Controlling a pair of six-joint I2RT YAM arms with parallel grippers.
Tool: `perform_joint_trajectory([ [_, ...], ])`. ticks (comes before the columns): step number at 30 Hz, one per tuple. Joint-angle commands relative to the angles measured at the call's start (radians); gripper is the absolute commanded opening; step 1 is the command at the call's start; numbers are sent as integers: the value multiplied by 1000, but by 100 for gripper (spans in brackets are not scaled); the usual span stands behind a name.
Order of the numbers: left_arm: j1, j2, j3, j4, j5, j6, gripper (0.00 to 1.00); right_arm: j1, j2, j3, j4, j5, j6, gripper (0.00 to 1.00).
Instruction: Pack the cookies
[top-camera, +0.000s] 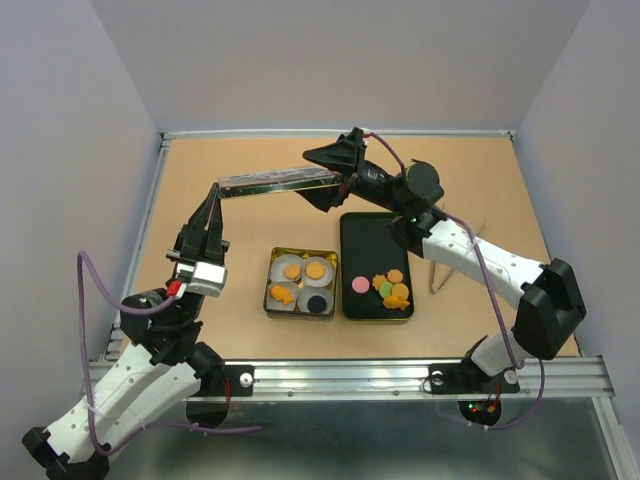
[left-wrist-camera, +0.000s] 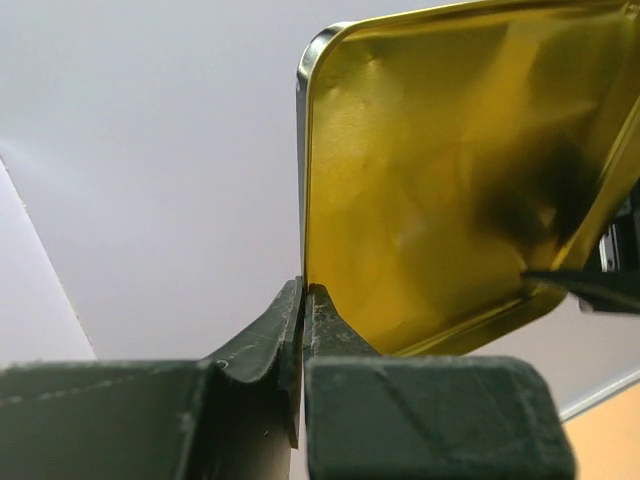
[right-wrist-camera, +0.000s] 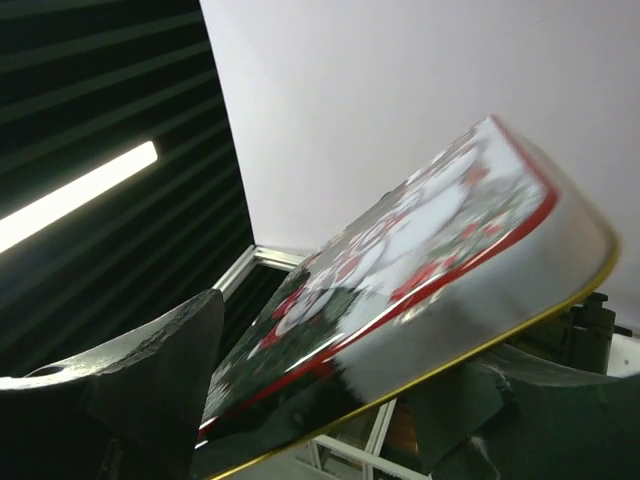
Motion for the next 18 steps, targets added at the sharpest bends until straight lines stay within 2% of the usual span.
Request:
perform_joint_trajectory([
  [1,-7,1,-19,20,-26,26,0,5,-74,-32,55,19,229,69],
  [2,-6,3,-21,22,-32,29,0,5,-82,-38,54,19,228,67],
  [8,-6,4,-16,22,-35,3,0,5,-120,-87,45,25,203,20],
  [10,-6,9,-10,23,-44,-12,0,5,-126,-99,38,25,191,8],
  [11,-6,13,-2,20,-52,-21,14,5,-132,-104,31,25,183,0],
  [14,-6,12,2,16,-51,-32,45,5,-143,-127,25,34,174,1],
  [16,-6,-6,5,-9,-46,-37,73,5,-155,-149,25,54,171,0],
  [18,-6,-25,12,-50,-32,-49,77,4,-160,-156,26,69,162,0],
])
